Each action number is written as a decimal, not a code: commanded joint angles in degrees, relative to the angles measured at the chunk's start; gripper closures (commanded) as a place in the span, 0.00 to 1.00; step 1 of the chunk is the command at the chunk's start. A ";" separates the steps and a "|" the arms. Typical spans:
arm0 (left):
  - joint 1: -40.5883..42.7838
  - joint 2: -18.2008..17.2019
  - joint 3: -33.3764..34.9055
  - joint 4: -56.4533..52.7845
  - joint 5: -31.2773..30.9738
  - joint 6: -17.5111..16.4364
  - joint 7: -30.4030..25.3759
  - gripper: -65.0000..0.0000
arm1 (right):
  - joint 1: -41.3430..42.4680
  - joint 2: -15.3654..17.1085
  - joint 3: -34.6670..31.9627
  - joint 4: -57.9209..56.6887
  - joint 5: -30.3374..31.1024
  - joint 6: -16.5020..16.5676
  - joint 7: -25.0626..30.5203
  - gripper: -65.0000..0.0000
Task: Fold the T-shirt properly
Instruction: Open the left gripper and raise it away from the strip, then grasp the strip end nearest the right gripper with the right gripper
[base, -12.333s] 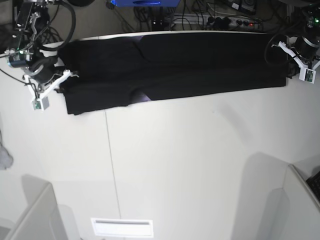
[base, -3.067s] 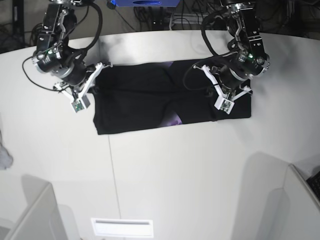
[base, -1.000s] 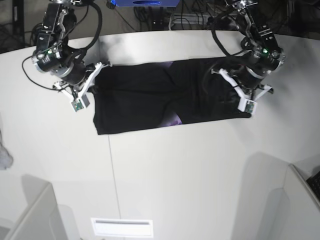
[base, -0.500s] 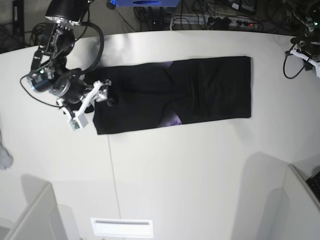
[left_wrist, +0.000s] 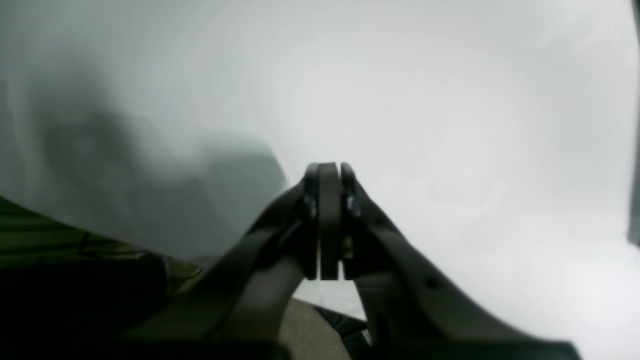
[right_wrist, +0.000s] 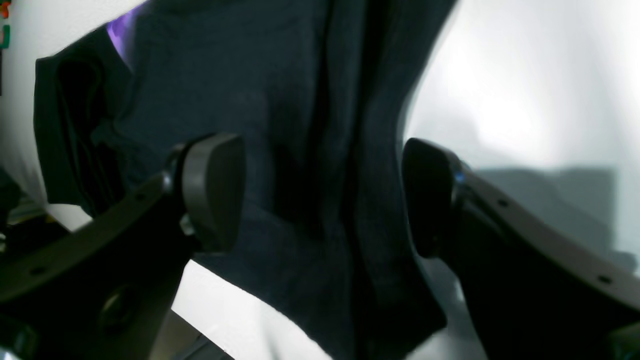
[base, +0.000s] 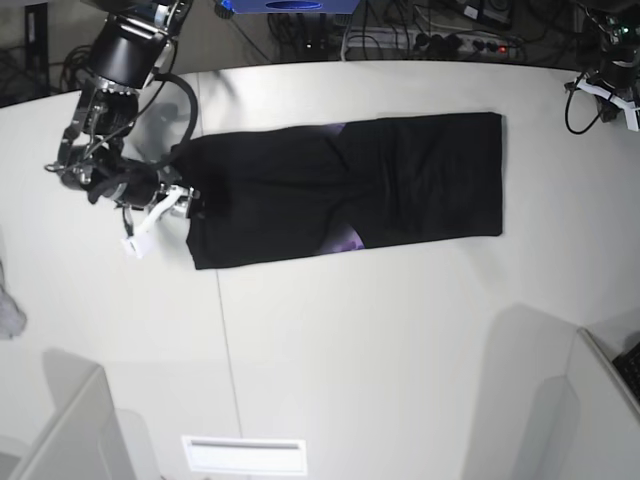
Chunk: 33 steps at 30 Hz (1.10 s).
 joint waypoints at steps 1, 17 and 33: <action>0.27 -0.83 -0.16 1.10 -0.78 -0.30 -1.05 1.00 | 1.13 0.60 -0.01 -0.39 0.02 0.22 0.88 0.32; -2.99 1.10 8.72 1.27 -0.16 -0.30 -0.87 1.00 | -1.77 0.86 -6.43 -1.88 0.02 0.22 2.99 0.33; -8.17 2.24 16.89 -0.40 -0.25 -0.30 4.32 1.00 | 0.25 0.95 -7.75 -6.45 0.02 0.22 3.26 0.70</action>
